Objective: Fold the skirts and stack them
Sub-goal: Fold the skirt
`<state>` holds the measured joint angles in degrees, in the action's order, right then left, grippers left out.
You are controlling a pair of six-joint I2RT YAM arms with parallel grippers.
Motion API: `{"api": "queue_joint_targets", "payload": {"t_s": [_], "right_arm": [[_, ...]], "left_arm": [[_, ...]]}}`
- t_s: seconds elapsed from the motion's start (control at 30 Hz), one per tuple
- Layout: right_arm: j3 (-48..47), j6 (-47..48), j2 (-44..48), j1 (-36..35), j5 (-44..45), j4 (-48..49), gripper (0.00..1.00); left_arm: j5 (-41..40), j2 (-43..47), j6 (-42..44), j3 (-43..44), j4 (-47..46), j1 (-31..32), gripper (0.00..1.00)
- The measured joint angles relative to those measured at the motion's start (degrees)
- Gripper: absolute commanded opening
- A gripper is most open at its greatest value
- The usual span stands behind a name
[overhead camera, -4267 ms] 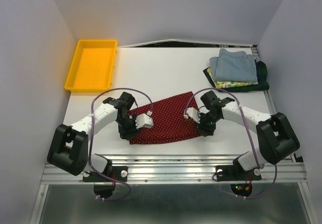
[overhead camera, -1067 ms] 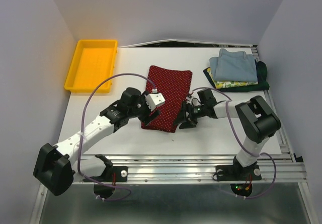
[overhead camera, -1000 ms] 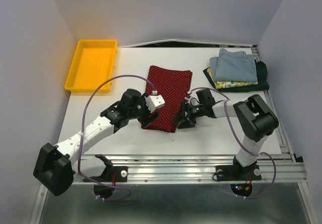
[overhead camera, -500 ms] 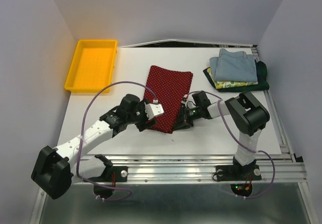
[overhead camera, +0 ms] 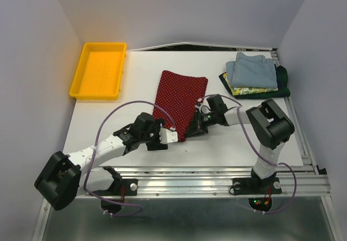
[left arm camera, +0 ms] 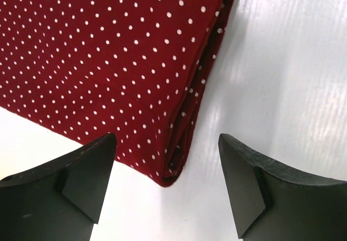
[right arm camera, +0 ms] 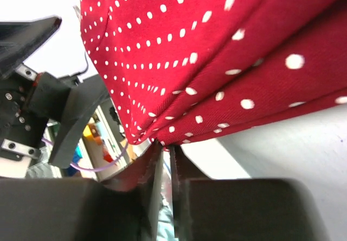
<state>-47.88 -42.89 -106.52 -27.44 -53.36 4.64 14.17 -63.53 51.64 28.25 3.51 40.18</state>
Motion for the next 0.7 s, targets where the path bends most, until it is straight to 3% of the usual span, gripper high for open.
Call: {"api": "queue_joint_targets", "payload": {"t_s": [0.03,0.07,0.2,0.7], "right_arm": [[0.0,0.0,0.0,0.0,-0.1,0.0,0.36],[0.0,-0.1,0.0,0.0,-0.2,-0.2,0.6],[0.1,-1.8,0.2,0.0,0.0,-1.1,0.77],[1.2,-5.6,2.4,-3.6,6.7,-0.8,0.76]], "left_arm": [[-0.2,-0.8,0.3,0.0,-1.0,0.1,0.88],[-0.4,-1.7,0.5,0.0,-1.9,0.3,0.88],[-0.9,-3.9,0.6,0.1,-2.9,0.2,0.87],[-0.4,-4.3,-1.2,1.3,-4.0,0.3,0.87]]}}
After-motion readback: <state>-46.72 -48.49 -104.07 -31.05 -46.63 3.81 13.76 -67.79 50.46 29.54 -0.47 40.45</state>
